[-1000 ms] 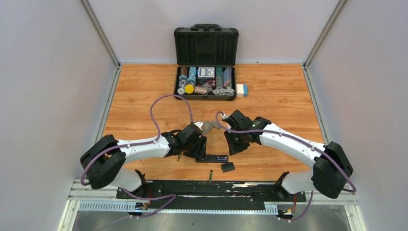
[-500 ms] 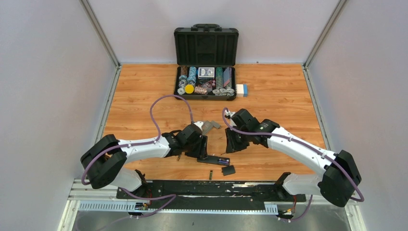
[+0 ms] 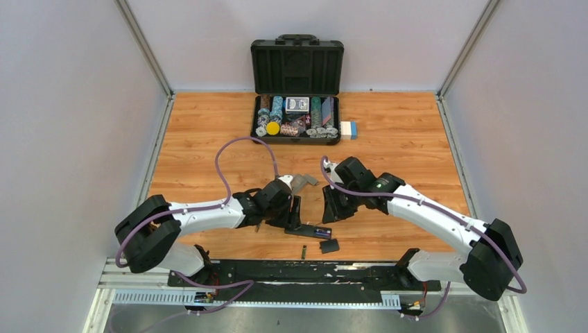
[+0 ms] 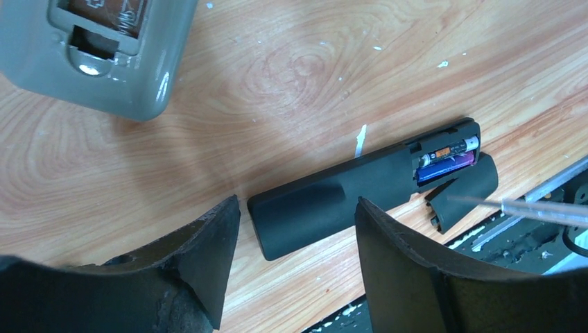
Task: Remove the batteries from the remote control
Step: Unload the battery from the remote control.
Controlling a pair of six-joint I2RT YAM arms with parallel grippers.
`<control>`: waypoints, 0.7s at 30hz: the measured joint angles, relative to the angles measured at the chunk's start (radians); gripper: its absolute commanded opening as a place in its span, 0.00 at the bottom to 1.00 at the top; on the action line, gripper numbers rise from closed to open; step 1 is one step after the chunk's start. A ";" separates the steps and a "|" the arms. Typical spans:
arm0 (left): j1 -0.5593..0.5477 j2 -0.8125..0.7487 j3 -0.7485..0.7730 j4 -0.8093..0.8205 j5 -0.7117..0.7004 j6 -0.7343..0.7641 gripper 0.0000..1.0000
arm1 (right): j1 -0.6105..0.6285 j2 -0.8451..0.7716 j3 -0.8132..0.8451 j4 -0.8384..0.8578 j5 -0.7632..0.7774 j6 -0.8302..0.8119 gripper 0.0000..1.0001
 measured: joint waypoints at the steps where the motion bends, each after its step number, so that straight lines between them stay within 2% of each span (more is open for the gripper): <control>1: 0.000 -0.004 -0.002 -0.002 -0.005 0.000 0.72 | 0.000 -0.004 -0.005 -0.001 -0.019 -0.004 0.00; 9: 0.000 -0.037 -0.017 -0.027 -0.029 0.004 0.75 | 0.004 0.013 -0.051 -0.001 -0.107 -0.031 0.00; 21: 0.000 -0.058 -0.045 0.000 0.000 0.011 0.75 | 0.014 0.096 -0.051 0.061 -0.061 -0.022 0.00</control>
